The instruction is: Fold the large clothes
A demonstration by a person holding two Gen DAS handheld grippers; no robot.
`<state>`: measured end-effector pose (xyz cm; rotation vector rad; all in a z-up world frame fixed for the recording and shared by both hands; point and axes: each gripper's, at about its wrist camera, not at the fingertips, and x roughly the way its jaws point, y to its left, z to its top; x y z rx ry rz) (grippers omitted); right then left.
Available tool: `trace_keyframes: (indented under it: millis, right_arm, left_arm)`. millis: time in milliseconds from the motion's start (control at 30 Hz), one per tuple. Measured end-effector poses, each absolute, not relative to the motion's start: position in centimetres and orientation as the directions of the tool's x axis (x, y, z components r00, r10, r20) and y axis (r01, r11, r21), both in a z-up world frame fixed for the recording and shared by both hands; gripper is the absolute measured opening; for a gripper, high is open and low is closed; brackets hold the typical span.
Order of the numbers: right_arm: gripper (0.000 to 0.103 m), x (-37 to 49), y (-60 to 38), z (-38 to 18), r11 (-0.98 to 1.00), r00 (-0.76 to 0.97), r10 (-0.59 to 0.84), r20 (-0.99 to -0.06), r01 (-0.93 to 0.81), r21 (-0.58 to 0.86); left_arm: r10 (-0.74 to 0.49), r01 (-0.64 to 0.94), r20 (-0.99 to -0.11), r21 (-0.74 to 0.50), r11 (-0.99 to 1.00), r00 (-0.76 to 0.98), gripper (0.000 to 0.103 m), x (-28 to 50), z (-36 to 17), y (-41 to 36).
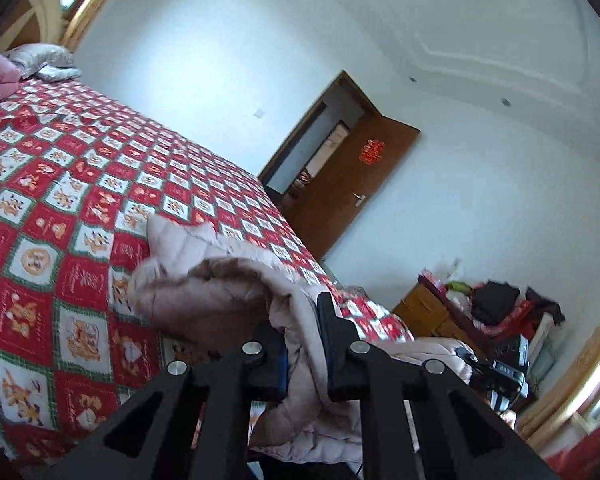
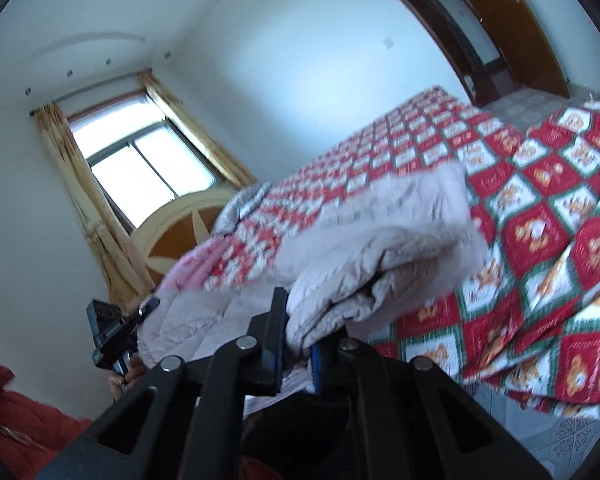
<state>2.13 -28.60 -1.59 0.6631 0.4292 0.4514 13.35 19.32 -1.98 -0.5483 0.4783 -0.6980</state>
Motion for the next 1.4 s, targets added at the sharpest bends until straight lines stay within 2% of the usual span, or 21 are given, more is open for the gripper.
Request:
trace_keyframes:
  millis: [167,333,433,600,667,700,767,933,1067,1100,1133,1167,1233,1333,1400]
  right_arm:
    - [0.013,8.9,-29.8,1.6,0.75,0.846,0.483,-0.227,-0.265,0.606]
    - [0.013,19.9,-31.0,2.0,0.779,0.856,0.425,-0.293,-0.182,0.6]
    - [0.013,27.0,-31.9,0.0,0.786,0.853,0.377,-0.36,-0.089,0.612]
    - [0.015,35.9,-33.5,-6.9,0.773,0.82,0.322,-0.474,0.061,0.632]
    - [0.017,38.6,-33.3,-9.5,0.803,0.793,0.277,-0.542,0.119,0.584]
    - [0.017,39.9,-33.0,-11.0,0.83,0.773,0.243,-0.586,0.147,0.539]
    - [0.018,41.4,-32.9,-13.0,0.846,0.756,0.225,-0.614,0.161,0.508]
    - [0.018,42.3,-33.2,-14.9,0.855,0.778,0.234,-0.583,0.12,0.504]
    - [0.018,42.2,-34.3,-15.6,0.814,0.767,0.293,-0.571,0.113,0.569]
    - [0.019,42.3,-34.5,-15.6,0.803,0.76,0.308,-0.572,0.115,0.585]
    - [0.02,42.4,-34.5,-15.3,0.799,0.751,0.319,-0.578,0.115,0.591]
    - [0.021,42.5,-34.6,-14.7,0.8,0.734,0.334,-0.591,0.111,0.589]
    - [0.024,42.4,-34.6,-12.8,0.804,0.731,0.348,-0.587,0.09,0.588]
    - [0.034,39.9,-35.2,-8.2,0.815,0.787,0.331,-0.52,0.039,0.579]
    - [0.043,37.4,-34.1,-5.3,0.869,0.802,0.264,-0.535,0.043,0.493]
  left_arm:
    - [-0.651,0.362,-0.284,-0.645,0.673,0.704,0.013,20.6,0.5,18.6]
    - [-0.554,0.205,-0.429,-0.628,0.751,0.714,0.016,31.3,-0.1,15.9]
    - [-0.497,0.085,-0.53,-0.622,0.779,0.687,0.016,38.4,-2.7,14.1]
    - [-0.438,-0.078,-0.677,-0.589,0.805,0.592,0.018,46.8,-8.5,12.4]
    - [-0.449,-0.103,-0.709,-0.588,0.802,0.544,0.021,49.4,-11.3,11.9]
    - [-0.468,-0.101,-0.709,-0.6,0.794,0.528,0.022,50.3,-12.5,11.8]
    - [-0.501,-0.098,-0.704,-0.623,0.776,0.503,0.024,51.4,-14.2,11.8]
    - [-0.653,-0.071,-0.594,-0.763,0.643,0.47,0.028,51.8,-16.0,14.5]
    - [-0.718,-0.054,-0.515,-0.828,0.558,0.468,0.035,51.2,-13.8,17.4]
    - [-0.705,-0.031,-0.517,-0.816,0.577,0.485,0.037,50.5,-12.3,18.1]
    - [-0.674,-0.013,-0.537,-0.787,0.617,0.507,0.047,49.8,-10.8,18.5]
    - [-0.63,-0.003,-0.561,-0.748,0.664,0.537,0.064,49.3,-9.3,18.9]
    - [-0.539,0.015,-0.566,-0.681,0.732,0.624,0.076,47.7,-5.7,20.4]
    - [-0.457,-0.007,-0.567,-0.633,0.774,0.685,0.077,45.4,-2.1,22.0]
    - [-0.393,0.01,-0.612,-0.532,0.847,0.686,0.077,44.3,-0.9,20.7]
